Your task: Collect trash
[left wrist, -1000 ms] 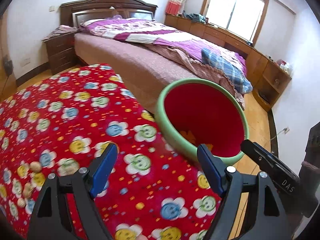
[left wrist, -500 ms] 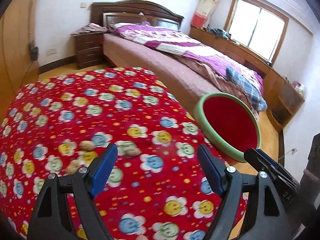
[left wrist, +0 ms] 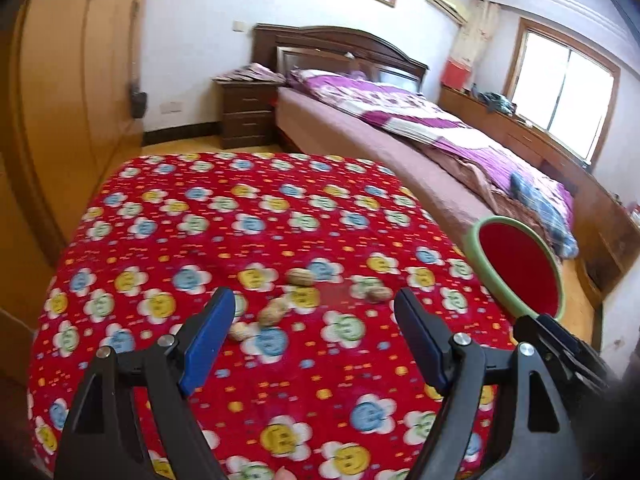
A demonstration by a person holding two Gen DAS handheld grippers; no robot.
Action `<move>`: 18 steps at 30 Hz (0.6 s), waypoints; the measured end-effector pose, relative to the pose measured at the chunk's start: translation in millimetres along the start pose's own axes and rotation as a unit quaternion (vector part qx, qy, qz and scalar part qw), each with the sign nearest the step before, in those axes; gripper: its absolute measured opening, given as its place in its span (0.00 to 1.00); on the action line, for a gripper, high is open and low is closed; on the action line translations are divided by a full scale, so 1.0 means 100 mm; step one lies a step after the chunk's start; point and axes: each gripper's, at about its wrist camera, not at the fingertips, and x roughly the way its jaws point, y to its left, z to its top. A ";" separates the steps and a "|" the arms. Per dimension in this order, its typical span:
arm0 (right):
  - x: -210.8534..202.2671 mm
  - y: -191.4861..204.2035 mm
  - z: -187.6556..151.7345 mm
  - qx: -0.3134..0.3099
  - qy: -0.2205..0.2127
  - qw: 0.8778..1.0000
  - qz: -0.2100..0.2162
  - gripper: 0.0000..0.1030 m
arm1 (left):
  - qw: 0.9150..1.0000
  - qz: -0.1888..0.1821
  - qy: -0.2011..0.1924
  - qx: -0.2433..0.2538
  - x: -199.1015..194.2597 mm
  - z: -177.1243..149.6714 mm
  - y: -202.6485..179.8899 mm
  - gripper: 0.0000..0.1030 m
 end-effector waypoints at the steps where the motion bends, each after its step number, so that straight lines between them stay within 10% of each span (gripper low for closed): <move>1: 0.00 0.05 -0.02 -0.006 -0.001 1.000 -0.001 0.71 | 1.000 0.006 -0.003 -0.002 -0.01 -0.02 0.04 0.79; 18: 0.04 0.34 -0.18 -0.038 0.007 0.999 0.007 0.71 | 0.997 0.073 -0.025 -0.003 -0.15 -0.22 0.20 0.79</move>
